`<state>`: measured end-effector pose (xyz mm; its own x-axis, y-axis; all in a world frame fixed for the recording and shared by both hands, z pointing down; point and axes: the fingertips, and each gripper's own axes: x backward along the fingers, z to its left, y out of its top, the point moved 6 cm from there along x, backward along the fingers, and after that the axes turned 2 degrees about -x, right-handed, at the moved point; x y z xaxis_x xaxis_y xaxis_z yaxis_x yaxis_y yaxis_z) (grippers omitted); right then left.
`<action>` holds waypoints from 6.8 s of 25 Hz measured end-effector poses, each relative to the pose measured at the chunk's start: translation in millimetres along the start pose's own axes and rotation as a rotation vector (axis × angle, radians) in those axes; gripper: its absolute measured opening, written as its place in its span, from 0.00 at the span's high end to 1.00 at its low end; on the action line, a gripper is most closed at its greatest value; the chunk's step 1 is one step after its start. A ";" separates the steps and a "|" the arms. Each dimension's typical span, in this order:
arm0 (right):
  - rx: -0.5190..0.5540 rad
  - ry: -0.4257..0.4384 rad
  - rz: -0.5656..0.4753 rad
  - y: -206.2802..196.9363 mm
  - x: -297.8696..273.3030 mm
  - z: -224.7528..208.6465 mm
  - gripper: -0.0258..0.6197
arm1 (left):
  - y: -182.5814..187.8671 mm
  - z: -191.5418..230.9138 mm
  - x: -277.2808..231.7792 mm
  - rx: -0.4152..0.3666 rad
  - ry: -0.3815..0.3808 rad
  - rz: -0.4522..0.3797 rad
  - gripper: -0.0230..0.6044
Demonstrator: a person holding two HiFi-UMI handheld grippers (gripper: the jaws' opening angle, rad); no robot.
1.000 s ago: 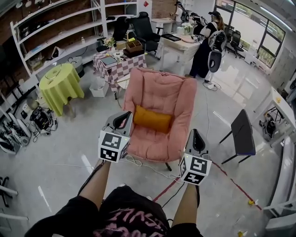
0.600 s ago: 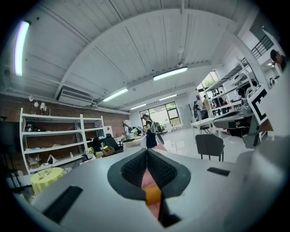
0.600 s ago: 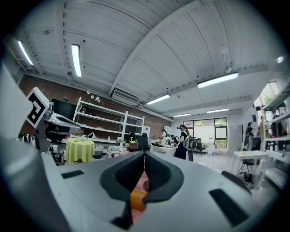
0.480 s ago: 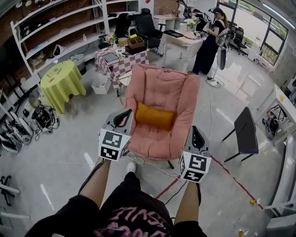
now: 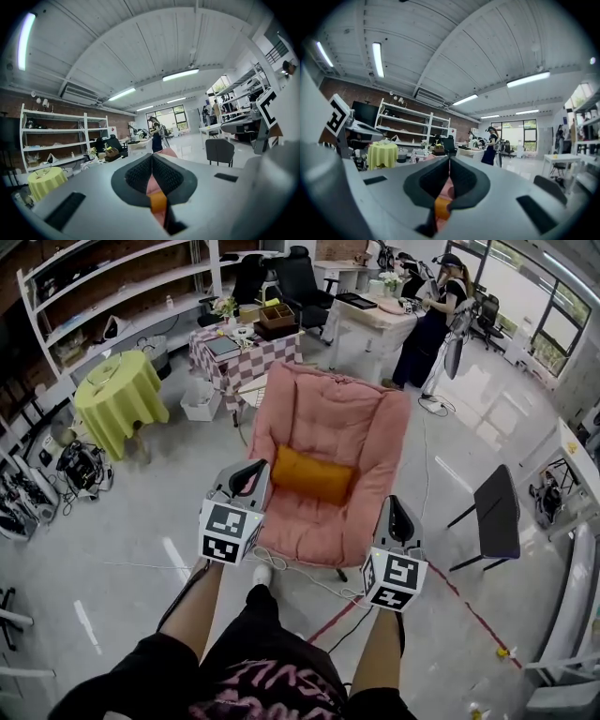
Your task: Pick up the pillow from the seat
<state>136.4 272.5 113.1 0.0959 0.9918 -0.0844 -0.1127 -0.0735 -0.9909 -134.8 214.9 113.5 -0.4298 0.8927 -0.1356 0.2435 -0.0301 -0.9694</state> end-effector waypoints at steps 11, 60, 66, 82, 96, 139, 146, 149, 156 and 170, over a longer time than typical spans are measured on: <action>-0.007 -0.007 0.035 -7.7 -84.1 6.0 0.93 | -24.4 43.1 -73.8 0.039 -0.024 0.048 0.95; 0.039 -0.109 0.213 -50.4 -302.5 27.5 0.93 | -78.8 149.0 -280.2 -0.009 -0.154 0.137 0.95; 0.012 -0.080 0.228 -63.3 -303.8 8.7 0.93 | -82.4 132.7 -282.7 -0.007 -0.123 0.168 0.95; -0.026 -0.037 0.239 -77.5 -322.8 -28.7 0.93 | -82.3 105.2 -310.8 -0.013 -0.106 0.195 0.95; -0.058 -0.032 0.262 -96.3 -344.1 -32.5 0.93 | -104.1 104.6 -332.4 0.015 -0.107 0.236 0.95; -0.171 0.037 0.485 -285.4 -364.9 4.2 0.93 | -299.1 59.4 -354.0 0.172 -0.093 0.488 0.95; -0.165 0.058 0.535 -325.9 -367.3 13.3 0.93 | -337.1 48.4 -356.3 0.162 -0.105 0.532 0.95; -0.175 0.062 0.550 -345.6 -367.5 13.2 0.93 | -359.9 46.6 -355.6 0.174 -0.095 0.560 0.95; -0.170 0.059 0.600 -395.8 -360.3 13.0 0.93 | -402.7 33.4 -351.0 0.167 -0.094 0.599 0.95; -0.143 0.093 0.616 -424.9 -360.9 26.7 0.92 | -426.2 19.6 -352.7 0.175 -0.109 0.599 0.95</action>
<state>123.3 -51.4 567.3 0.1420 0.7502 -0.6458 -0.0424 -0.6472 -0.7612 -104.1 -95.9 570.4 -0.3519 0.6476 -0.6759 0.3271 -0.5914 -0.7370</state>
